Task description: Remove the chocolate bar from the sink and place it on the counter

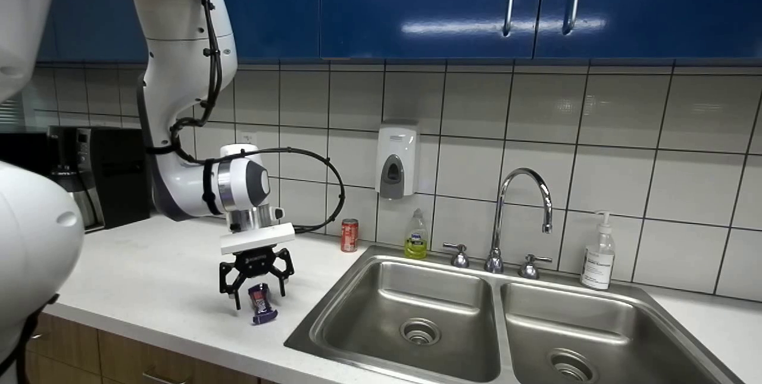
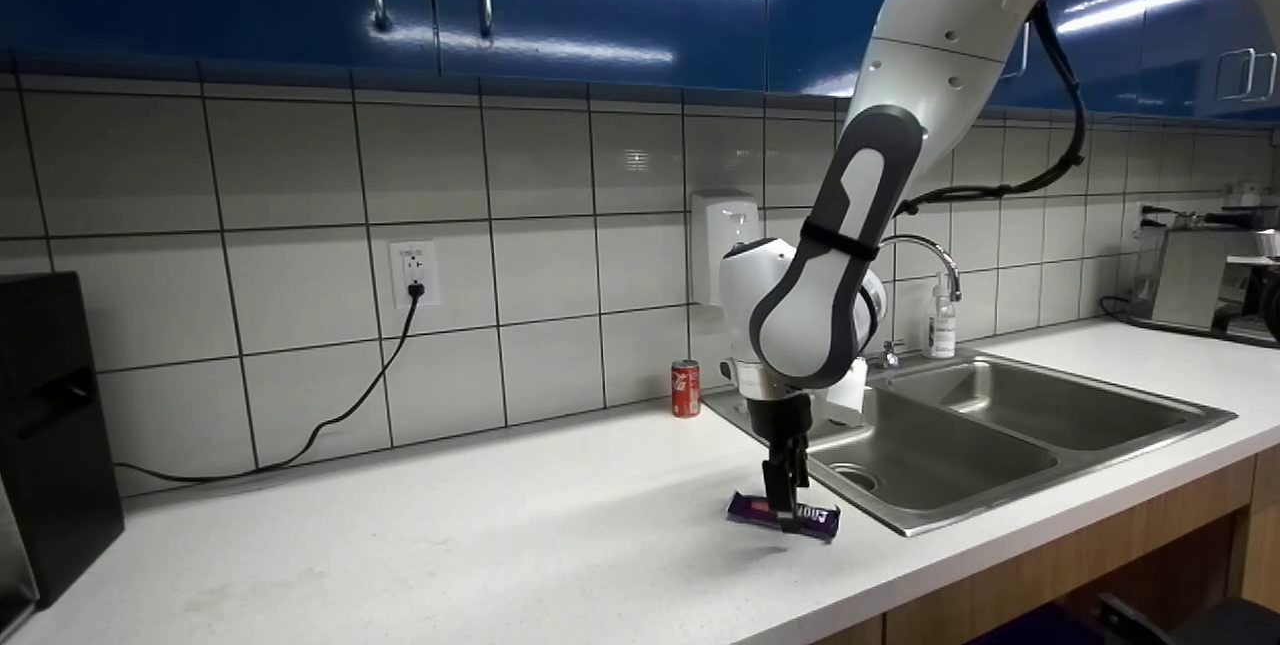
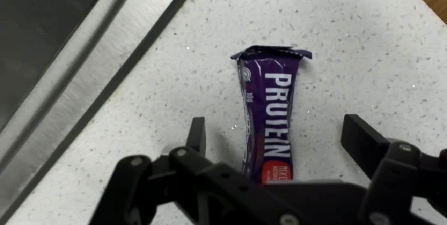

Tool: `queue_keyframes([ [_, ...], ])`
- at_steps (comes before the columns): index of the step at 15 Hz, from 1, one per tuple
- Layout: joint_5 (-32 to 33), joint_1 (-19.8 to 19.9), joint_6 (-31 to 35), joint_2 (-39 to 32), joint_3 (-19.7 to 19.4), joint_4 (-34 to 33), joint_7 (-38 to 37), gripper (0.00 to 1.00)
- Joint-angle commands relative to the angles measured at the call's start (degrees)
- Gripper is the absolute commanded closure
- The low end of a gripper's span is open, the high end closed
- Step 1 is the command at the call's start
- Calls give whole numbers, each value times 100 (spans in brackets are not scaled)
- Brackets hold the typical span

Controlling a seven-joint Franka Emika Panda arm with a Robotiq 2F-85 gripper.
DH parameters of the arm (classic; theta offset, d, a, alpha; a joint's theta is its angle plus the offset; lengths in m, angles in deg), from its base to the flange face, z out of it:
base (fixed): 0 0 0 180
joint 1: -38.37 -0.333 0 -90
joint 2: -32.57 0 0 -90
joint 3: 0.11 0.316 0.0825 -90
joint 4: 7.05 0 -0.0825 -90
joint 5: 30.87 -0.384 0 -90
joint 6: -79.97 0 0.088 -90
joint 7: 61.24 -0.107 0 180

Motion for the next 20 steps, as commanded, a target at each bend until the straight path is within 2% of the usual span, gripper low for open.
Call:
queue_keyframes([
  [1, 38, 65, 119, 478, 14, 373, -259, 0],
  [9, -1219, 271, 68, 1434, 95, 1147, -716, 0],
  [13, -1680, 293, 61, 2027, 53, 1615, -1241, 0],
  [16, -1824, 311, -91, 2463, 49, 1931, -1820, 0],
  [19, -1697, 367, -209, 2883, 100, 2247, -2439, 0],
  [20, -1718, 377, -293, 2890, 119, 2179, -2564, 0],
])
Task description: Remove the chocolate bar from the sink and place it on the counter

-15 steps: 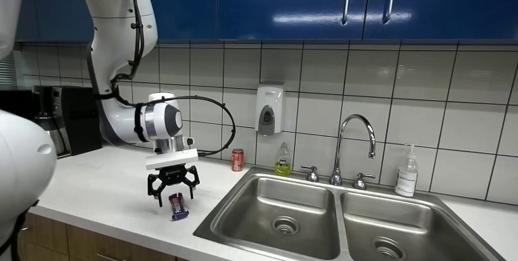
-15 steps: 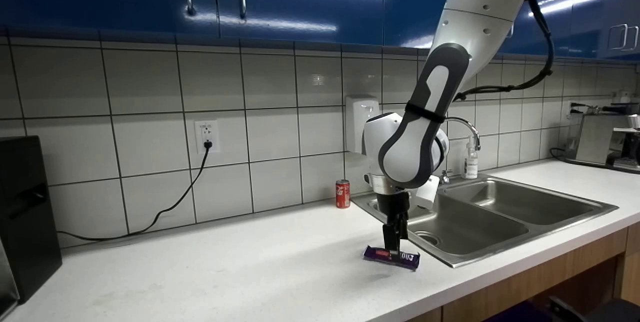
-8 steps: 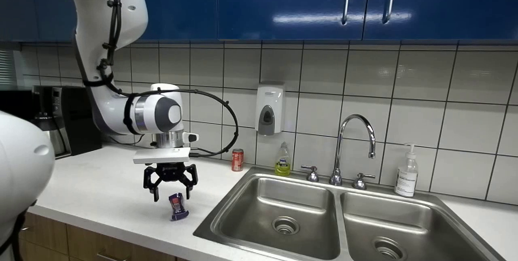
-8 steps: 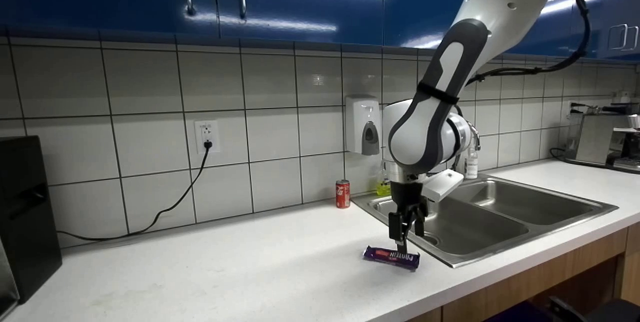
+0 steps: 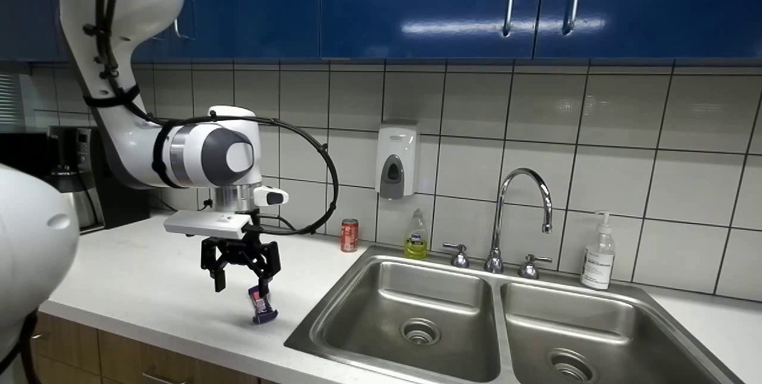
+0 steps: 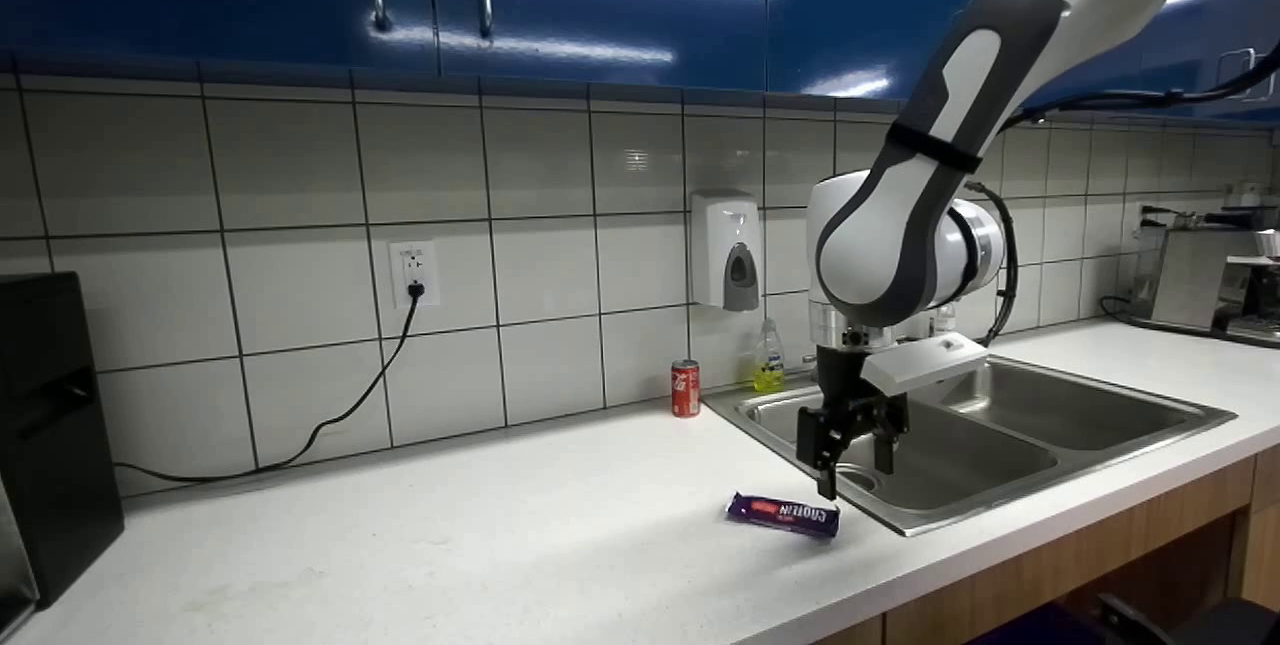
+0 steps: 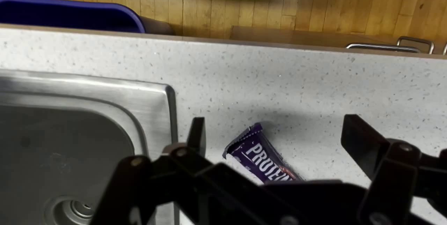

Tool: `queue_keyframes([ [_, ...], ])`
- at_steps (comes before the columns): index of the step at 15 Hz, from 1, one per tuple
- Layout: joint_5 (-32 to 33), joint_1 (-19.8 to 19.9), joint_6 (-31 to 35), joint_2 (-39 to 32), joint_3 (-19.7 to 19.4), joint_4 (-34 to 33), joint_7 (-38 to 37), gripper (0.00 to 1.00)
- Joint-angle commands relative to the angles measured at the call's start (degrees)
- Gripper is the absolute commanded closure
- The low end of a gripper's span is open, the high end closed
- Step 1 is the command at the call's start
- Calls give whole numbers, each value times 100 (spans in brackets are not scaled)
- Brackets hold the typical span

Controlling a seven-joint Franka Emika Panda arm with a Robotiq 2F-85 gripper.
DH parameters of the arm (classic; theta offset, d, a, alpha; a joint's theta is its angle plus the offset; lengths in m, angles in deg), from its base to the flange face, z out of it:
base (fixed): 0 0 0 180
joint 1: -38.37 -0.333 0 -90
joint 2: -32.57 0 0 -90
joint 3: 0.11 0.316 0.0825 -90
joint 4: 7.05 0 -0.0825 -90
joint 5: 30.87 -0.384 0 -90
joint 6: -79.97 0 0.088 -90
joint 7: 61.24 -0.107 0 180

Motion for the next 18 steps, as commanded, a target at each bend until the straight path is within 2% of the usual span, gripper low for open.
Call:
queue_keyframes([
  [1, 50, 173, -359, 443, 154, 74, -642, 0],
  [2, 61, 190, -399, 513, 171, 92, -771, 0],
  [3, -40, 121, -161, 271, 119, 74, -405, 0],
  [18, -43, 144, -236, 347, 129, 52, -585, 0],
])
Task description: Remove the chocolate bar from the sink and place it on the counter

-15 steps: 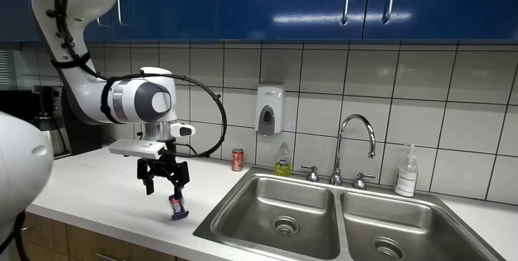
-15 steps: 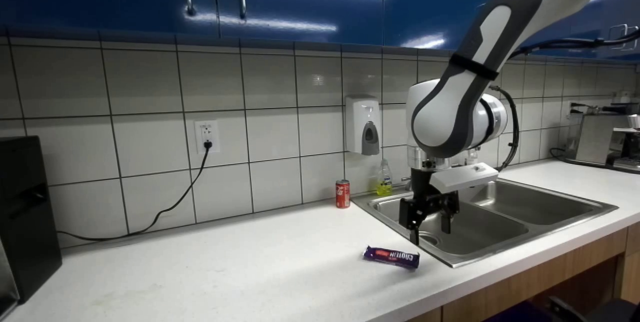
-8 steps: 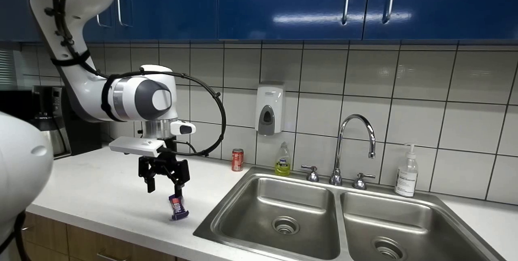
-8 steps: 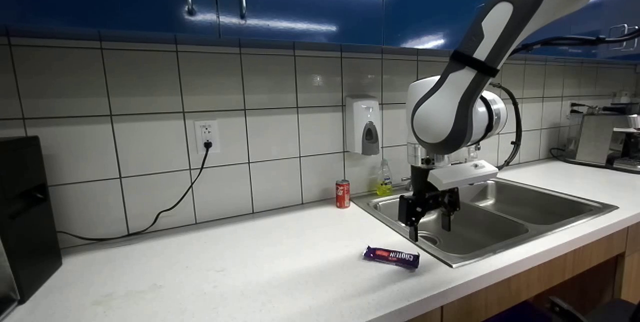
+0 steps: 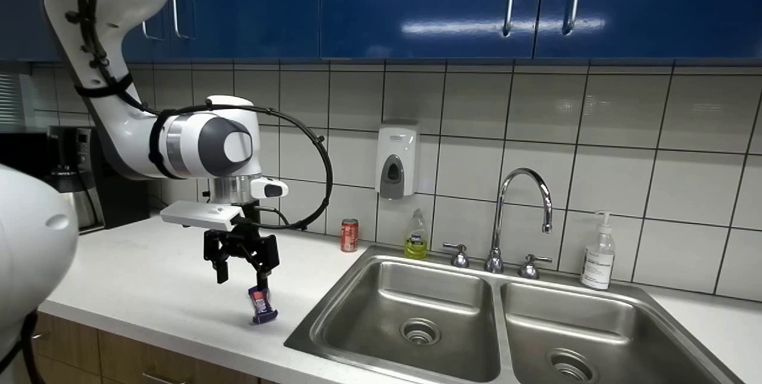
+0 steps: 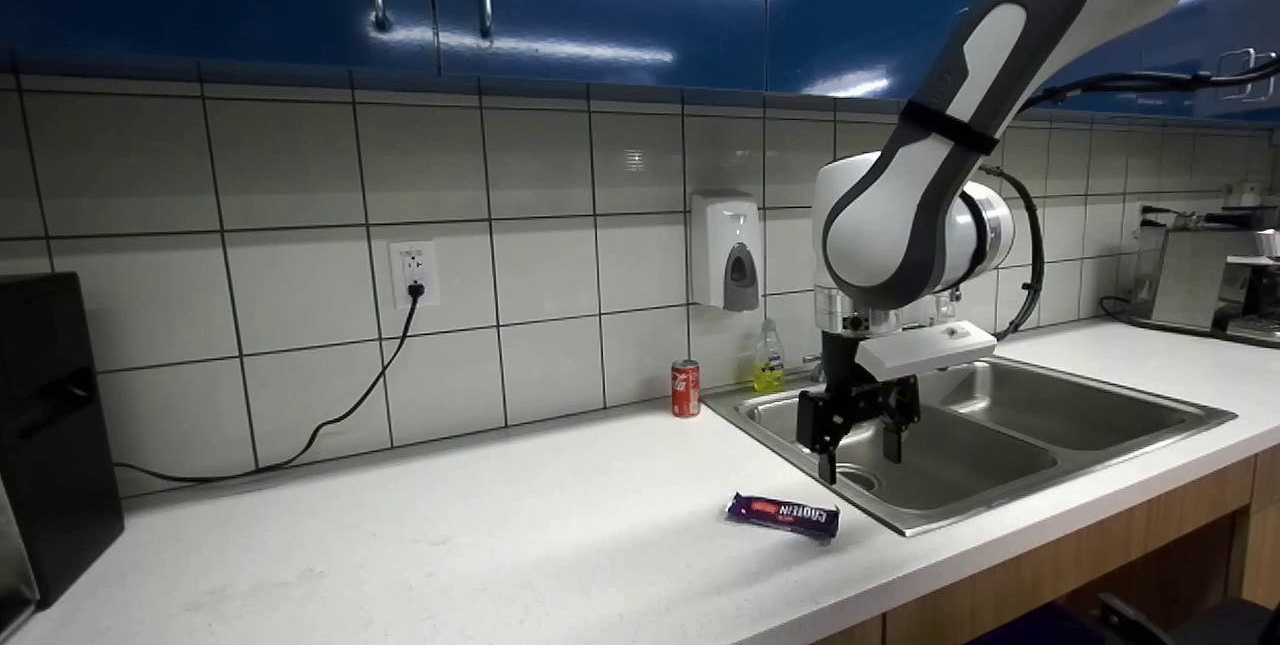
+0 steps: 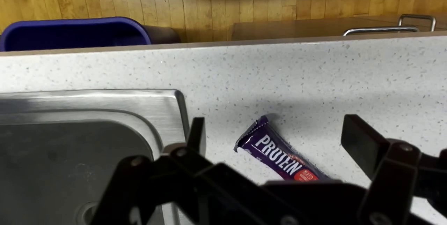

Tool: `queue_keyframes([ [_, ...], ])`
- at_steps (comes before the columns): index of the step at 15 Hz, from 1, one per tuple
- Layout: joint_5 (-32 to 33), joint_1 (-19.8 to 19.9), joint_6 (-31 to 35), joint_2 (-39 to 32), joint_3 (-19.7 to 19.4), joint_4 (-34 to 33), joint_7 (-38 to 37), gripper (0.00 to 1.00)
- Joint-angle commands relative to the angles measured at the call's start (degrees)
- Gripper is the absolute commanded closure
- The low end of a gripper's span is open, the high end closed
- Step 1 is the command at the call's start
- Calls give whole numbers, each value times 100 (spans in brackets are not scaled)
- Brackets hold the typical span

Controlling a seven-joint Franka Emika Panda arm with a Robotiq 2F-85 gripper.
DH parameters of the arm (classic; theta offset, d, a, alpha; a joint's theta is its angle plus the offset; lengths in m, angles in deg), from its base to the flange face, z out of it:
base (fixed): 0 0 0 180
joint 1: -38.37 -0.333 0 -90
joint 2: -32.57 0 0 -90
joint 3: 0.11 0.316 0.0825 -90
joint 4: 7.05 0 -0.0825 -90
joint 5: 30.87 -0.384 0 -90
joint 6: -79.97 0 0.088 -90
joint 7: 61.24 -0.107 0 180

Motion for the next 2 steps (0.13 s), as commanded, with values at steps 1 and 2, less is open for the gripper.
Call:
queue_keyframes([
  [1, -45, 111, -13, 7, 117, -3, 37, 0],
  [2, -45, 111, -13, 7, 117, -3, 37, 0],
])
